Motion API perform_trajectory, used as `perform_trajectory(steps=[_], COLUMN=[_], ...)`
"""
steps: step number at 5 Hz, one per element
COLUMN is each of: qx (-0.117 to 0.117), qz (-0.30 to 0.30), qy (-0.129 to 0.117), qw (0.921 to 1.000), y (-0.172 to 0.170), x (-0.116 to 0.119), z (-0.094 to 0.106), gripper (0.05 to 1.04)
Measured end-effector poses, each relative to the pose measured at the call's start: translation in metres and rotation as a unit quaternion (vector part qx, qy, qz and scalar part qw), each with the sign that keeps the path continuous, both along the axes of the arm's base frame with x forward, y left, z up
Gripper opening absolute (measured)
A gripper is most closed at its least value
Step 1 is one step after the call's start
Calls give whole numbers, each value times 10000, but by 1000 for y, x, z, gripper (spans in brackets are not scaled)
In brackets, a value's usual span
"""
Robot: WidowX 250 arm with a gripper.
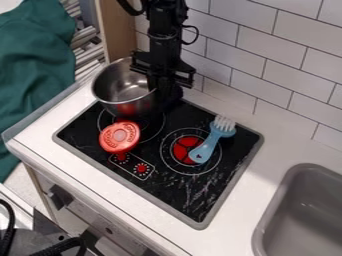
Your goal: Move the pan from the top left of the burner to the bottom left of the burner
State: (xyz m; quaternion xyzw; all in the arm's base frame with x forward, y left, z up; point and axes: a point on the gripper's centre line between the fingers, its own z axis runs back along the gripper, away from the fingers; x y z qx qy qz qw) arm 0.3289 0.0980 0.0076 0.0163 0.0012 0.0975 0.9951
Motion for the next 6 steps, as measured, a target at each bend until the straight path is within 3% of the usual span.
perform_trajectory(steps=[2,3,4,6], qx=[432,558,326,-198], qz=[-83,217,585,553], qy=[-858,-934,-688,-588], qw=[9953,9938,9954,9965], y=[0,13,29,38], x=[-22,-55,-95,-119], z=[70,87,67,25], gripper=[54,54,54,54])
